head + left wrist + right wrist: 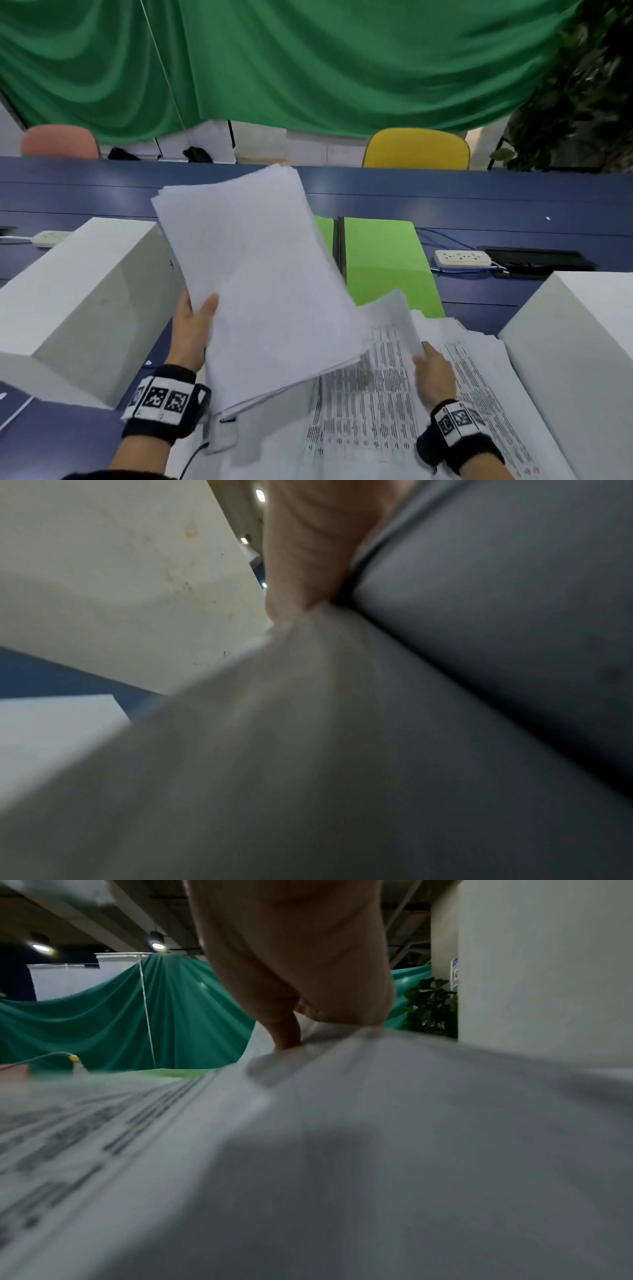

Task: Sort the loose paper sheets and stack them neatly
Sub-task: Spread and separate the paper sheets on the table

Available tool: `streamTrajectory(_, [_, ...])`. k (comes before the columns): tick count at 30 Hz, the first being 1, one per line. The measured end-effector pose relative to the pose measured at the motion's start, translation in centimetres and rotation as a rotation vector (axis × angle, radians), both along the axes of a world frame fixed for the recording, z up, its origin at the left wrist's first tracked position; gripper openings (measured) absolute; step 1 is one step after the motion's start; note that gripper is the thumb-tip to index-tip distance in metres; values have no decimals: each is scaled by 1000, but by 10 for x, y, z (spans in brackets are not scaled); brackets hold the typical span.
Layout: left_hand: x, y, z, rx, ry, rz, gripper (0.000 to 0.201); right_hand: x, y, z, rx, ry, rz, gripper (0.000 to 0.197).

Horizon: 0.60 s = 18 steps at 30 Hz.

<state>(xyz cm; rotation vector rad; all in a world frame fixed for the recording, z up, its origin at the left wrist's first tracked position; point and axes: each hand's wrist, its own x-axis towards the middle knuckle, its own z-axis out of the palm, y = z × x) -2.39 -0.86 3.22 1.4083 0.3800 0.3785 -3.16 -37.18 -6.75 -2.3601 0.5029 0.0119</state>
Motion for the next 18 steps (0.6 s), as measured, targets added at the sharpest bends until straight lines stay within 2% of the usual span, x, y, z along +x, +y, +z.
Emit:
streamTrajectory(3, [-6, -14, 6, -87, 17, -75, 36, 5, 16, -2, 158, 2, 72, 11])
streamTrajectory(5, [-13, -31, -1, -65, 56, -141, 31, 20, 11, -40, 258, 66, 124, 7])
streamTrajectory(6, [-17, -39, -10, -55, 88, -182, 29, 26, 9, -55, 312, 122, 122, 17])
streamTrajectory(7, [-20, -47, -24, -36, 134, -227, 29, 24, 13, -44, 396, 177, 112, 19])
streamTrajectory(8, [-24, -55, -38, 20, 189, -264, 31, 18, 21, -20, 494, 201, 84, 16])
streamTrajectory(10, [-31, -68, -76, 233, 340, -332, 43, 10, 28, 0, 598, 296, 81, 26])
streamTrajectory(13, [-41, -82, -124, 414, 521, -470, 49, -2, 27, -5, 854, 388, -26, 59])
streamTrajectory(14, [-42, -85, -130, 427, 546, -497, 52, -4, 26, -7, 937, 384, -51, 59])
streamTrajectory(16, [-40, -88, -133, 456, 571, -525, 55, -4, 27, -9, 952, 395, -19, 47])
streamTrajectory(17, [-39, -90, -130, 496, 595, -545, 54, -4, 28, -9, 893, 386, 29, 50])
streamTrajectory(18, [-37, -93, -128, 535, 621, -551, 53, -5, 30, -10, 859, 377, 61, 64])
